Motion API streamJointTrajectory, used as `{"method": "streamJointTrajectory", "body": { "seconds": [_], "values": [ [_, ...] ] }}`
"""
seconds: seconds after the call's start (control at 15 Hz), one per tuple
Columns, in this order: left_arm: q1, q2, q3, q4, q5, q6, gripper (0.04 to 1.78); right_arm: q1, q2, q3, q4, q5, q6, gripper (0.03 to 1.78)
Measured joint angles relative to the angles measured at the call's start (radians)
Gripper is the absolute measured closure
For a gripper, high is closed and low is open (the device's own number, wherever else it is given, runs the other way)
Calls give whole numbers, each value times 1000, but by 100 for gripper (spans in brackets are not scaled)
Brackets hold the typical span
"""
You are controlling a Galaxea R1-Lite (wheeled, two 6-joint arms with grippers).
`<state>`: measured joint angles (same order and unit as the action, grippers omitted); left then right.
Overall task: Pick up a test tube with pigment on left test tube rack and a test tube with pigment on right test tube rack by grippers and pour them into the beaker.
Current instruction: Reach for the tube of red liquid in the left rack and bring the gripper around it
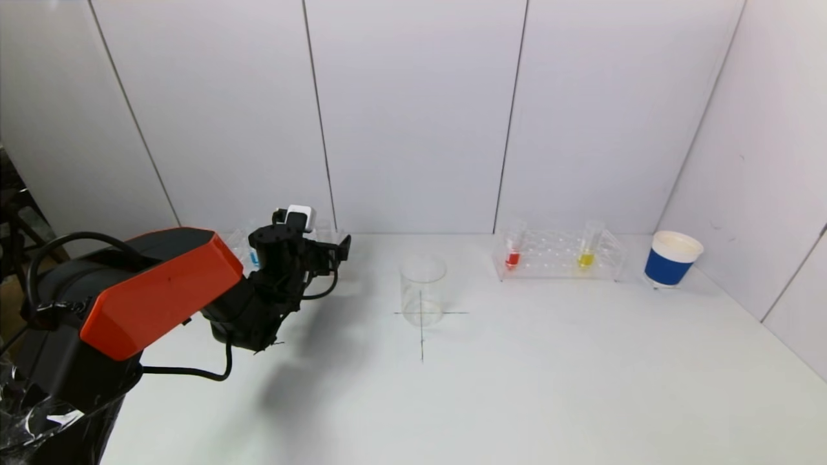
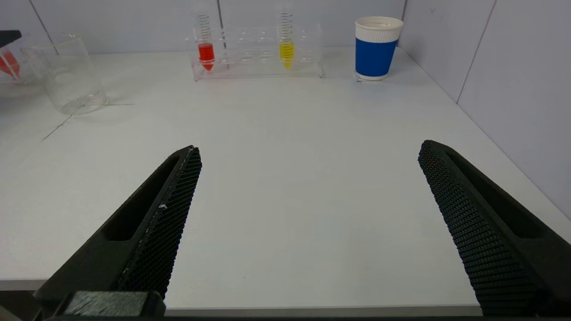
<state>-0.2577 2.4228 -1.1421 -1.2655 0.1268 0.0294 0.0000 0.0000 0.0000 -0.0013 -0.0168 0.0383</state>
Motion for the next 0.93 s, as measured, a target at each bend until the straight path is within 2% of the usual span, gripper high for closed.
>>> {"method": "streamJointTrajectory", "body": {
  "seconds": [0.93],
  "values": [
    [-11,-32,22,-8,2,12,6,0,0,0,0,0,0,4]
  ]
}}
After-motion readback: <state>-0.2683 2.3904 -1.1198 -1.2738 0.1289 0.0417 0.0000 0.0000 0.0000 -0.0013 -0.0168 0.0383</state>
